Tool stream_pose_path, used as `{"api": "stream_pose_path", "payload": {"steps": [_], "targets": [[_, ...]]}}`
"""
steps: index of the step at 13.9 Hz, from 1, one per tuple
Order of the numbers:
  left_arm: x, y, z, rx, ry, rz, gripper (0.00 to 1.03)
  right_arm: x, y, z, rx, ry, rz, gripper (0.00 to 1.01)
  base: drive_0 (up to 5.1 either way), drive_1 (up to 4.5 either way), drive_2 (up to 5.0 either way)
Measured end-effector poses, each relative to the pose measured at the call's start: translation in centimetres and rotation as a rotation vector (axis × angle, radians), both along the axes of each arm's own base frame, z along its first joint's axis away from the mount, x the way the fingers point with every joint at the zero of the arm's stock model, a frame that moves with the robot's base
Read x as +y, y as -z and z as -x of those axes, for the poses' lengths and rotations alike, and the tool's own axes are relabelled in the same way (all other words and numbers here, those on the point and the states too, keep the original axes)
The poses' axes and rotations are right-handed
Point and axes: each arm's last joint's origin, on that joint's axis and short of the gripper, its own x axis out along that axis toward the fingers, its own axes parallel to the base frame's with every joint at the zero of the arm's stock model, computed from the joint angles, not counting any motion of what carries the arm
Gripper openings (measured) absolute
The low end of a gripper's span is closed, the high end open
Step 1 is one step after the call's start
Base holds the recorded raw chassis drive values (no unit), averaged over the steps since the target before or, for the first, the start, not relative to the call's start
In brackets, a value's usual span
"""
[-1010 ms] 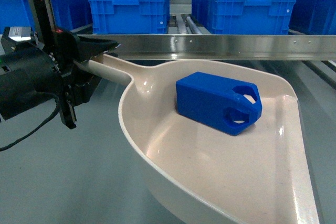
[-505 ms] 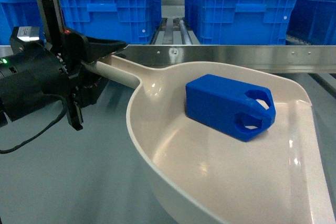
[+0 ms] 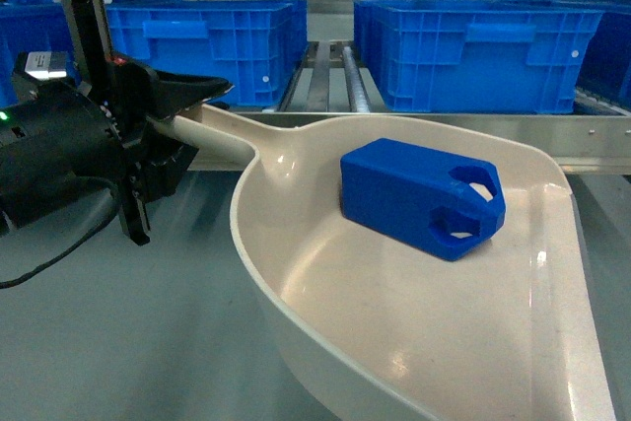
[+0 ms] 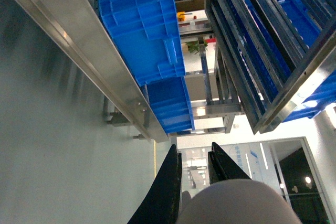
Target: Place part in tray to right shelf
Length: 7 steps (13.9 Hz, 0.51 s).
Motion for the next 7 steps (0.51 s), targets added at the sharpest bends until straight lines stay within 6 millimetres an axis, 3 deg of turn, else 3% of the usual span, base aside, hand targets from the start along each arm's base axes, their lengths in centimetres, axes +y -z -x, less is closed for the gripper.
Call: {"api": "stream_pose_path", "payload": {"steps": [7], "targets": [[0.06,-0.01,-0.01,-0.001,-0.003,0.0,0.13,0.0,0.04,-0.01,0.002,0.0,0.0,0.98,0.1,4.04,-3.8]]}}
